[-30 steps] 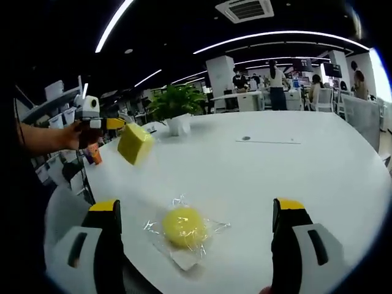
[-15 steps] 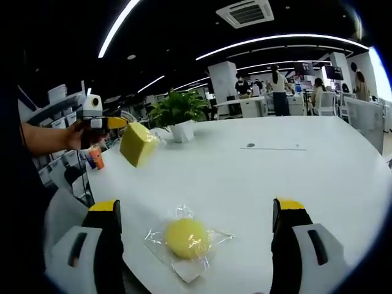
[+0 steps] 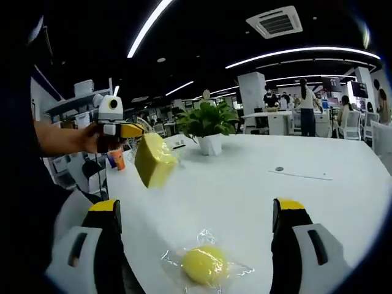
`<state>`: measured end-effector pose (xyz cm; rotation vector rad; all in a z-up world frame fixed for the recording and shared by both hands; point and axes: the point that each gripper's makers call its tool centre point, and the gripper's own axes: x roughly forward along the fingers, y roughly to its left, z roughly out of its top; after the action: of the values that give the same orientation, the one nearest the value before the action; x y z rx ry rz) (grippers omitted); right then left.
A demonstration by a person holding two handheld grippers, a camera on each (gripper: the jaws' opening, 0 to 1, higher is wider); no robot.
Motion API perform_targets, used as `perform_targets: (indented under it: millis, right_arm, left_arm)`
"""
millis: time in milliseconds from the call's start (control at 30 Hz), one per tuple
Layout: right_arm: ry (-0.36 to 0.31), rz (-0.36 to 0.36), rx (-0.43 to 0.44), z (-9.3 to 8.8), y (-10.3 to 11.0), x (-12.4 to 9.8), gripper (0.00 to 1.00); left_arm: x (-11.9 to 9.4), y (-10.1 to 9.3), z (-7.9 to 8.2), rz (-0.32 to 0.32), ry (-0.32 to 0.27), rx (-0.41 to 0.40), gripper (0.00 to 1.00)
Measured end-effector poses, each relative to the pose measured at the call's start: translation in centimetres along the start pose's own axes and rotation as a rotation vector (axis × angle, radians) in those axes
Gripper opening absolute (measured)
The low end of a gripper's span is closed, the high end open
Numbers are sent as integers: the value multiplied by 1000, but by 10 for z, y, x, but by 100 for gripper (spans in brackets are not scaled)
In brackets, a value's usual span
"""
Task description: Compare the silicone blocks by pressing each to a similar depth, holding the contact briefly, and releasing to observe deformation and rebound differences across the visible hardness samples.
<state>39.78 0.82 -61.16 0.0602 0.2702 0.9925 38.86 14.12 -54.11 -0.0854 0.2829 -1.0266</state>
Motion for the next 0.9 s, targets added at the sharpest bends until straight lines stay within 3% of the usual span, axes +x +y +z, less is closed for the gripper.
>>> perform_targets:
  millis: [367, 467, 600, 800, 900]
  right_arm:
    - [-18, 111, -13, 10, 24, 19, 96]
    - [-30, 165, -14, 14, 35, 20, 87]
    - [-42, 224, -24, 19, 49, 23, 85]
    - [-64, 264, -23, 24, 53, 27, 82]
    - [-74, 266, 1, 26, 53, 28, 80]
  left_arm:
    - [0, -23, 6, -51, -23, 19, 0]
    - [0, -27, 13, -72, -54, 6, 0]
    - [0, -29, 20, -87, -87, 1, 0]
    - [-2, -33, 30, -74, -137, -6, 0]
    - [-4, -37, 28, -73, -131, -8, 0]
